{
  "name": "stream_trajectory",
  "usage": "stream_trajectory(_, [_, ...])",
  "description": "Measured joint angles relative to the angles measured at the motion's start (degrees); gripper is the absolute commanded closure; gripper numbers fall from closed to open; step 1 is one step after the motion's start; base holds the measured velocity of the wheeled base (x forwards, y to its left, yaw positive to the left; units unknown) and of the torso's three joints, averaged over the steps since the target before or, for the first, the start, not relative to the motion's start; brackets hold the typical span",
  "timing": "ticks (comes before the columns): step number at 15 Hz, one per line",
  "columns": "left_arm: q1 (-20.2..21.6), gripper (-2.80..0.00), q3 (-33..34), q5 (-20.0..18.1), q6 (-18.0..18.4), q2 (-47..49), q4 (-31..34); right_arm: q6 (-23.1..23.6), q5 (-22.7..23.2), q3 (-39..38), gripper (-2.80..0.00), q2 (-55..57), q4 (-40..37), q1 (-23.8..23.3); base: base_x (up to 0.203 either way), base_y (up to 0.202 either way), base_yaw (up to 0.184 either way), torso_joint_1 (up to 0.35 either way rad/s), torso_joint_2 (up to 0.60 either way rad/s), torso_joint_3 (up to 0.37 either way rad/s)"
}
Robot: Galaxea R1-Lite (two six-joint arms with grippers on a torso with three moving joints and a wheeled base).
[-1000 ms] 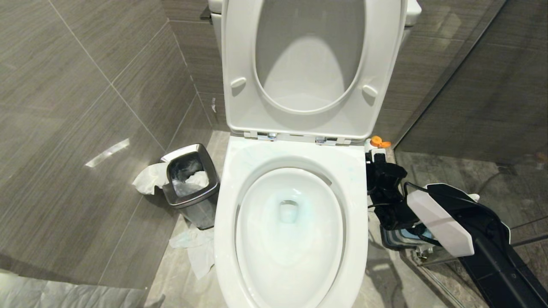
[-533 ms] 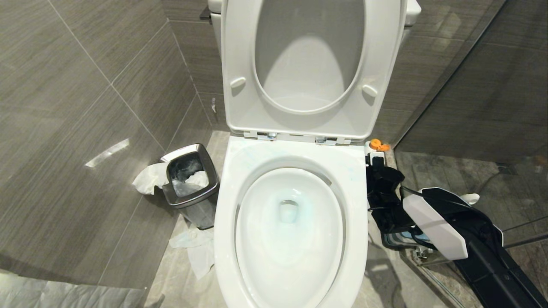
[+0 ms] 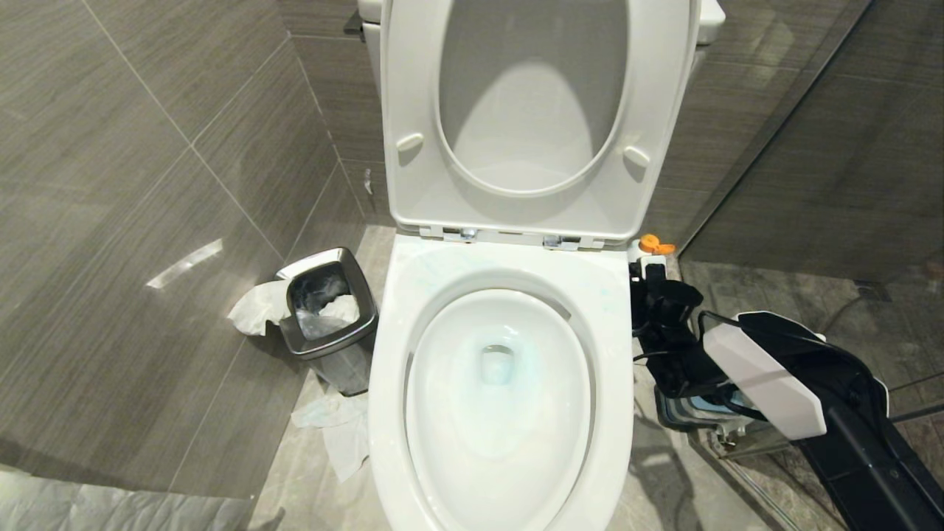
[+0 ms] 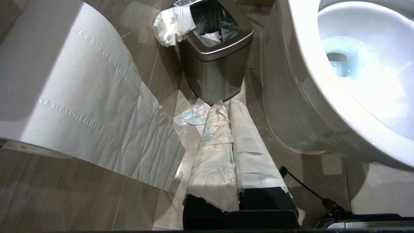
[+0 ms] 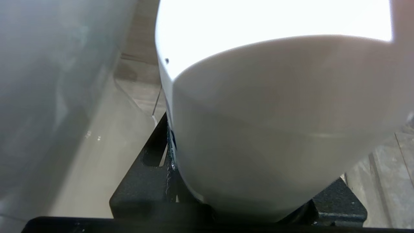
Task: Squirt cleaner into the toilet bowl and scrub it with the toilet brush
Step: Place the cleaning agent on the floor
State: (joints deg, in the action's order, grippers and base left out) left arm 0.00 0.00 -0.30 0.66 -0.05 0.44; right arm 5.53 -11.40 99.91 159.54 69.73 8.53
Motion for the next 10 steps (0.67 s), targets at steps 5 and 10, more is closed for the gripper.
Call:
stream_trajectory(5, [0.00,0.00,0.00,-0.05,-0.15,0.00,0.00,0.11,0.11,-0.20,0.00,-2.24,-2.10,-0.03,0.000,0.000,0.000,0.000,0.00,0.000])
stream_trajectory(10, [0.00,0.00,0.00,0.00,0.09,0.00,0.00,0.06,0.07,-0.20,0.00,-2.87,-2.06,-0.07,0.000,0.000,0.000,0.000,0.00,0.000])
